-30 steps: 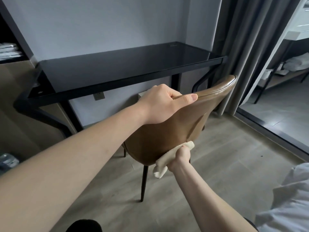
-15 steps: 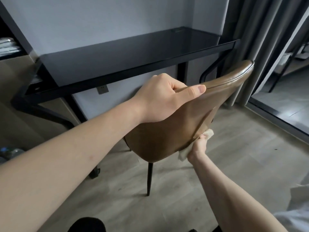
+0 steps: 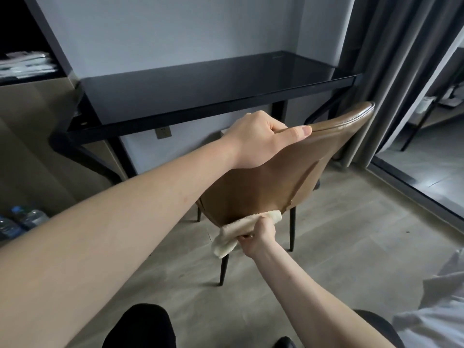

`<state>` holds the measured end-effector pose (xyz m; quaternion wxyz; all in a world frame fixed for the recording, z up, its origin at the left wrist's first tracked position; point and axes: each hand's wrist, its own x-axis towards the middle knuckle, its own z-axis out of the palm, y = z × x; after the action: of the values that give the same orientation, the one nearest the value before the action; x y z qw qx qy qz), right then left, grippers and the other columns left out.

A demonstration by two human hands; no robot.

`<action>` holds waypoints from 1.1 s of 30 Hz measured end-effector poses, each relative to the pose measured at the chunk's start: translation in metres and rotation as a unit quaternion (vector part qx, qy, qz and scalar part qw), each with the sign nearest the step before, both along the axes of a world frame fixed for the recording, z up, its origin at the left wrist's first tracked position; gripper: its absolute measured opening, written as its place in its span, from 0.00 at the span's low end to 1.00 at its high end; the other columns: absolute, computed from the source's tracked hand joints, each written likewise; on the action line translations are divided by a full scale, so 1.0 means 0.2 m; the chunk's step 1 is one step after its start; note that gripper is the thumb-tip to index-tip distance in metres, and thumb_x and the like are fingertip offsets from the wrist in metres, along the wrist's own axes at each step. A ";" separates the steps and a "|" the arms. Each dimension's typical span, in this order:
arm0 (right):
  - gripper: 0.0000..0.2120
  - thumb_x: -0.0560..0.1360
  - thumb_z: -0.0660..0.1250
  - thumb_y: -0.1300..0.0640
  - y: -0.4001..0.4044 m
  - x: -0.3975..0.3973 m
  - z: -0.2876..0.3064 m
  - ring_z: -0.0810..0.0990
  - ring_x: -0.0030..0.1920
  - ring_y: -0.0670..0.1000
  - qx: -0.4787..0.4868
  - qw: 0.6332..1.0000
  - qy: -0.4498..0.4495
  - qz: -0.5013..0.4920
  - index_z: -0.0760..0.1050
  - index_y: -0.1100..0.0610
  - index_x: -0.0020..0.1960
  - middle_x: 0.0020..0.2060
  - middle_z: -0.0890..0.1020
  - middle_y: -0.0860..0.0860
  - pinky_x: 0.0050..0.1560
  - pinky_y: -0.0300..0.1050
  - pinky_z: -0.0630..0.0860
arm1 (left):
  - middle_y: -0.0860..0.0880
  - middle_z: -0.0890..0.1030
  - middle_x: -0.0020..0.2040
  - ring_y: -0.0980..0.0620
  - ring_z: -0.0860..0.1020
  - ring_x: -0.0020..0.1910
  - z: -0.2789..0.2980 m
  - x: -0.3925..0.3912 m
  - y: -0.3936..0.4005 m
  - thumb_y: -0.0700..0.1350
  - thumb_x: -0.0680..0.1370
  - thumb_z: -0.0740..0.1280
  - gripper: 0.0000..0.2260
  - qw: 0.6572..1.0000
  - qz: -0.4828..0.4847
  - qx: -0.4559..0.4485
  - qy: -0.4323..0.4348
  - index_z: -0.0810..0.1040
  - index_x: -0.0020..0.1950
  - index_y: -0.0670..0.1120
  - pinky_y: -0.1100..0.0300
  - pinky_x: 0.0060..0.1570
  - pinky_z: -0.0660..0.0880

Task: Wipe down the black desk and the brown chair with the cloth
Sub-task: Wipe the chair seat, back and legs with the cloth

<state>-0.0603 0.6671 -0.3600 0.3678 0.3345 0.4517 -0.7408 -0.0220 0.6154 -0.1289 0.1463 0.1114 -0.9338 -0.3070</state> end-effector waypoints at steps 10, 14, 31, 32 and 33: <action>0.19 0.60 0.58 0.35 0.16 -0.59 0.00 0.76 0.56 0.51 -0.030 0.998 -0.009 -0.057 0.78 0.43 0.42 0.54 0.84 0.39 0.61 0.56 0.65 | 0.53 0.61 0.24 0.53 0.64 0.25 -0.06 -0.05 -0.08 0.64 0.83 0.65 0.32 0.998 -0.057 0.018 0.028 0.61 0.28 0.45 0.54 0.34 0.65; 0.19 0.78 0.58 0.48 0.18 -0.71 -0.09 0.77 0.66 0.53 -0.017 0.991 0.123 -0.047 0.80 0.53 0.61 0.65 0.81 0.48 0.72 0.54 0.74 | 0.53 0.60 0.25 0.53 0.62 0.25 -0.06 -0.06 -0.08 0.64 0.82 0.66 0.33 0.998 -0.048 0.012 0.035 0.61 0.29 0.43 0.55 0.34 0.63; 0.23 0.80 0.53 0.39 -0.09 -0.06 -0.20 0.74 0.70 0.59 -0.026 0.998 0.050 0.017 0.75 0.45 0.69 0.69 0.78 0.49 0.74 0.62 0.70 | 0.54 0.61 0.24 0.53 0.64 0.26 -0.04 -0.02 -0.09 0.65 0.82 0.66 0.33 0.998 -0.013 -0.016 0.053 0.60 0.27 0.46 0.59 0.36 0.66; 0.20 0.81 0.53 0.42 -0.11 -0.06 -0.20 0.74 0.70 0.59 -0.025 0.999 0.045 0.017 0.74 0.45 0.68 0.69 0.77 0.49 0.74 0.62 0.70 | 0.53 0.61 0.24 0.53 0.64 0.26 -0.05 -0.02 -0.10 0.65 0.81 0.66 0.33 0.998 -0.013 -0.015 0.055 0.60 0.27 0.46 0.58 0.37 0.67; 0.21 0.80 0.54 0.43 -0.12 -0.06 -0.20 0.74 0.71 0.59 -0.026 0.998 0.046 0.016 0.74 0.44 0.70 0.69 0.77 0.49 0.73 0.62 0.70 | 0.53 0.62 0.24 0.53 0.64 0.26 -0.05 -0.02 -0.11 0.66 0.81 0.66 0.33 0.998 -0.013 -0.014 0.058 0.60 0.27 0.46 0.57 0.37 0.67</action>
<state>-0.0718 0.6435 -0.4005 0.3670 0.2829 0.4541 -0.7610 -0.0255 0.5930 -0.1383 0.1976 0.0794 -0.9294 -0.3014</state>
